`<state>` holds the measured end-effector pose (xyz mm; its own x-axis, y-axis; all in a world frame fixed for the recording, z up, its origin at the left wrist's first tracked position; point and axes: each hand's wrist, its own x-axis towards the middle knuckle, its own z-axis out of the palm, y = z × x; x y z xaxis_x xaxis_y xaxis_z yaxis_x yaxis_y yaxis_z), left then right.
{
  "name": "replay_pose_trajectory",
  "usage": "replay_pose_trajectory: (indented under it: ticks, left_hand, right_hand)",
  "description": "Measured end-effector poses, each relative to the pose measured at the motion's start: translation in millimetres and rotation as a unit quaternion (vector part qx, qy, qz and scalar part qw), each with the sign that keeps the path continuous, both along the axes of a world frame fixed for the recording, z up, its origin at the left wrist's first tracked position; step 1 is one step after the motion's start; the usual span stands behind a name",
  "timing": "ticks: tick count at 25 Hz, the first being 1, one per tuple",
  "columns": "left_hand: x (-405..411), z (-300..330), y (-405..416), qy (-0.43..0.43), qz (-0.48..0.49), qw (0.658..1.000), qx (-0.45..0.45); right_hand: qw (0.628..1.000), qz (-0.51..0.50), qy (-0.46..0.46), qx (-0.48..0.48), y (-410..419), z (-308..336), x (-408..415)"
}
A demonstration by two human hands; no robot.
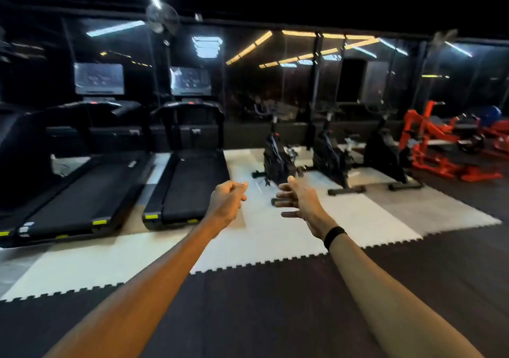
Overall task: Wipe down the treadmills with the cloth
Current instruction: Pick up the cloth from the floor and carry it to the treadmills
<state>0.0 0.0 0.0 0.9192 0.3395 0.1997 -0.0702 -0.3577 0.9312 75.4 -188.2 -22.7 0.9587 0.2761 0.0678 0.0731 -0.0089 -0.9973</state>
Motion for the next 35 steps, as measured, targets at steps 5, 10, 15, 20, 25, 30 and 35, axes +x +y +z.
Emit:
replay_pose_trajectory:
  ticks: [5, 10, 15, 20, 25, 30, 35]
  left_hand:
    - [25.9, -106.7, -57.4, 0.122, -0.092, 0.987, -0.051]
    - [28.6, -201.0, -154.5, 0.224, -0.153, 0.959, -0.085]
    - [50.9, -259.8, -244.8, 0.286, -0.192, 0.935, -0.079]
    - [101.0, -290.5, -342.5, 0.331, -0.218, 0.916, -0.062]
    - [147.1, -299.2, -416.9, 0.341, -0.234, 0.909, -0.046]
    - [202.6, -311.3, -449.7, 0.352, -0.238, 0.905, -0.036]
    - [293.4, -347.2, -480.8, 0.377, -0.237, 0.894, -0.053]
  right_hand:
    - [0.984, -0.124, 0.125, -0.028, -91.9, -118.7, -42.3]
    - [0.936, -0.250, 0.246, -0.024, -202.9, -206.8, -87.4]
    - [0.903, -0.312, 0.294, -0.015, -283.3, -250.2, -89.0]
    - [0.889, -0.342, 0.304, 0.001, -371.0, -265.0, -44.0]
    - [0.879, -0.355, 0.317, 0.019, -440.5, -272.1, 0.3]
    - [0.872, -0.348, 0.344, 0.024, -466.1, -291.7, 53.9]
    - [0.864, -0.342, 0.370, 0.001, -497.6, -315.0, 121.5]
